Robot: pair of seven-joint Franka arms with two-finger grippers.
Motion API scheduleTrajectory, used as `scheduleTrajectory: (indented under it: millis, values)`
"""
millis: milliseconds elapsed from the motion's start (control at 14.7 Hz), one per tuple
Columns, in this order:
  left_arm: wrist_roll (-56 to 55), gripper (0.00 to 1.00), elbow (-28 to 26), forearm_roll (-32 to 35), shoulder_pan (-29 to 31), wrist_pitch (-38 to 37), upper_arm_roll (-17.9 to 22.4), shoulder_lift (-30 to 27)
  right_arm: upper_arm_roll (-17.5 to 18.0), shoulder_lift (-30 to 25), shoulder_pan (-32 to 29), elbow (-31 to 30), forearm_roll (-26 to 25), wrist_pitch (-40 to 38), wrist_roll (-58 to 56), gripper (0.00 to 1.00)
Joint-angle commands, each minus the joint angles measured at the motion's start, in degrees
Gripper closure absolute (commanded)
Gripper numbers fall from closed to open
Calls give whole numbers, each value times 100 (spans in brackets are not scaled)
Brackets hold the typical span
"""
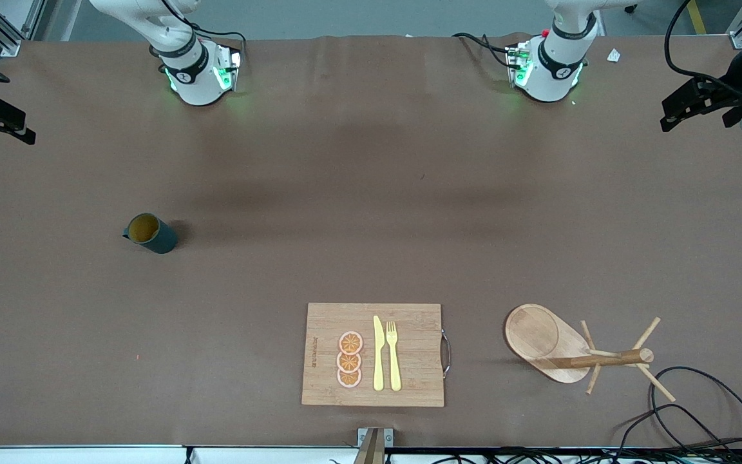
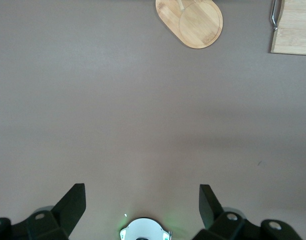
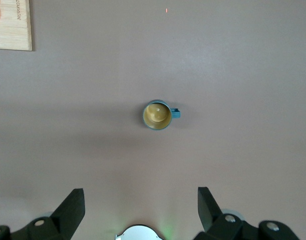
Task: Pass cup and hang on rack
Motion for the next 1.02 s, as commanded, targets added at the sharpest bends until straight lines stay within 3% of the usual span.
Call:
scheduleTrajectory:
  millis: [0,546,955]
  values:
    - [70,0,72,47,2,-69,-8,22,-7,-119,-10,-128,82,18,21,0]
    - [70,0,204,39,2,-51,-8,93,-7,-40,-27,47,90,18,100,0]
    - [61,0,178,39,-33,-25,-17,93,-7,749,-45,48,55,201,39,0]
